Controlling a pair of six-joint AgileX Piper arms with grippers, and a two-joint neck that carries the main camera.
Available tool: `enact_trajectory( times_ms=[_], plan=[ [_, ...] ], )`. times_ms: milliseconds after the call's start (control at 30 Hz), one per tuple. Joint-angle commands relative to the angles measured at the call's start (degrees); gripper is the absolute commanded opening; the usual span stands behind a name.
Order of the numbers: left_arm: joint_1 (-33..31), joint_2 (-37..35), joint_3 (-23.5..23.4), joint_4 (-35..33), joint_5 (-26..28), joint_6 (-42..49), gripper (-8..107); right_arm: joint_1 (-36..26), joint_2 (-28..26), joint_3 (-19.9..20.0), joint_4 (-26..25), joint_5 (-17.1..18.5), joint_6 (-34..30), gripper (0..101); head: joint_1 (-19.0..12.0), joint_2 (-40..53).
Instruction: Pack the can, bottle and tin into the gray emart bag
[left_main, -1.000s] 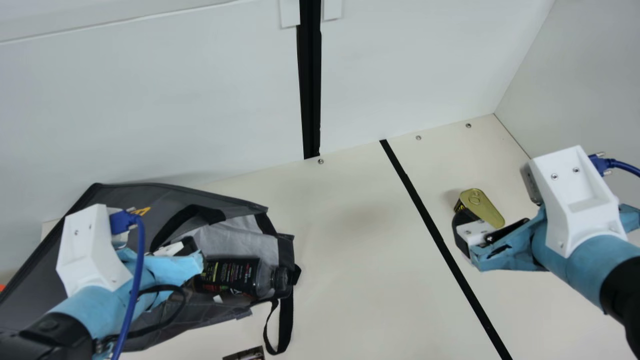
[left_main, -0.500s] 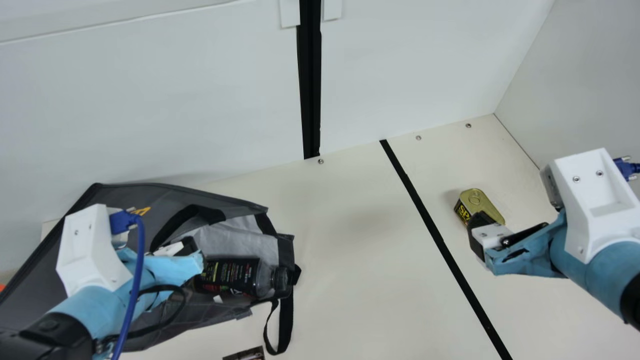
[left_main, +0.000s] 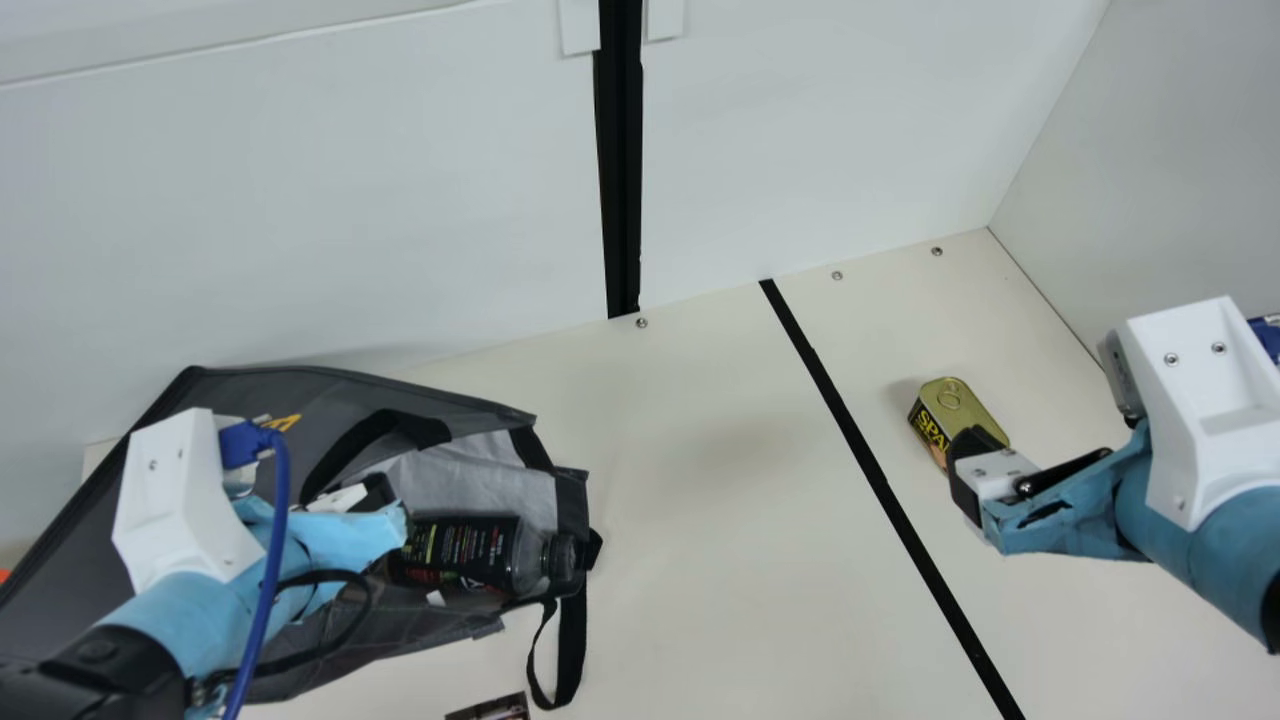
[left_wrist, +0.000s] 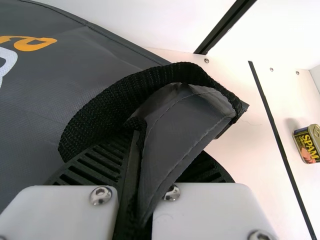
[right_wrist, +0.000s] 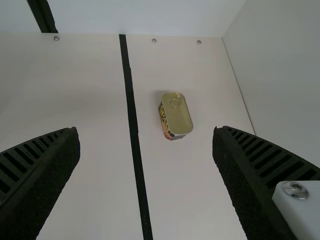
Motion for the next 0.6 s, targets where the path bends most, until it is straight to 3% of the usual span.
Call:
enact_trajectory(
  times_ms=[0,567],
  plan=[
    [0.0,0.0,0.0,0.0,0.0,0.0,10,-0.2,0.1,-0.1,0.2,0.1,-0.2,91,-1.3,-0.1],
    [0.0,0.0,0.0,0.0,0.0,0.0,10,-0.7,2.4,-0.4,0.8,-0.5,-0.8,91,-1.3,-0.1]
  ],
)
